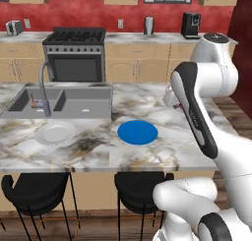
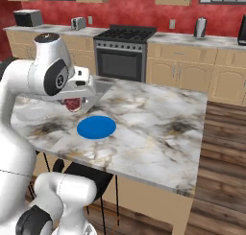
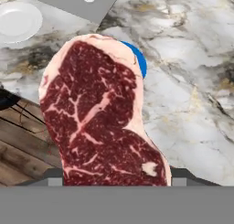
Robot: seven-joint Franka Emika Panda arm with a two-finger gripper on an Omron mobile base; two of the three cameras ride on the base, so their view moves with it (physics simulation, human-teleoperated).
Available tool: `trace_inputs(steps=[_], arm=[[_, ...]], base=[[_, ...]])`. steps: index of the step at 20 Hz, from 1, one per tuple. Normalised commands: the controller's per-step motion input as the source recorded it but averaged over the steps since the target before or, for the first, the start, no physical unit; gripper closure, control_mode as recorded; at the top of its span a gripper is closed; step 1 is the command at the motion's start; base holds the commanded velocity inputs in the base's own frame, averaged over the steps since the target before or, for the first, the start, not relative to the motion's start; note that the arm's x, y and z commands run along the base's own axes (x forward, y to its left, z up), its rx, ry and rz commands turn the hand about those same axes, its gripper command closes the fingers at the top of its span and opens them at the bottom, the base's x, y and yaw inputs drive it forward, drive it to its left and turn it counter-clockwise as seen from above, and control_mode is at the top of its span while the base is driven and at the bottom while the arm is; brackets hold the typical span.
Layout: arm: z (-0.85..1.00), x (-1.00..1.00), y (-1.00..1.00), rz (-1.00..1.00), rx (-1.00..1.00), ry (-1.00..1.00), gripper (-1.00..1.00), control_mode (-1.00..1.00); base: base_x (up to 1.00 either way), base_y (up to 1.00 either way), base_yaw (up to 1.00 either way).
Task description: Transport the steak and avocado to the fridge. Place the steak on the rack containing meat and place the avocado on the rack containing the vegetable, ensuring meats and vegetables are on different racks.
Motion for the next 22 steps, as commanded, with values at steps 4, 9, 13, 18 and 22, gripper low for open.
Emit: trace_inputs(steps=[4, 9, 13, 18, 22], arm=[[0.62, -0.99, -0.03, 0.03, 0.00, -0.32, 1.00, -1.00], [0.74, -0.96, -0.01, 0.00, 0.03, -0.25, 1.00, -1.00], [0.82, -0.96, -0.03, 0.00, 0.05, -0.05, 1.00, -1.00], [0.77, -0.89, 0.00, 0.00, 0.02, -0.11, 1.00, -1.00], [0.23, -0.28, 0.00, 0.00, 0.00, -0.05, 1.00, 1.00]], base=[[0.00, 0.00, 0.00], [0.00, 0.00, 0.00], [0.00, 0.00, 0.00], [0.00, 0.00, 0.00], [-0.24, 0.01, 0.00]])
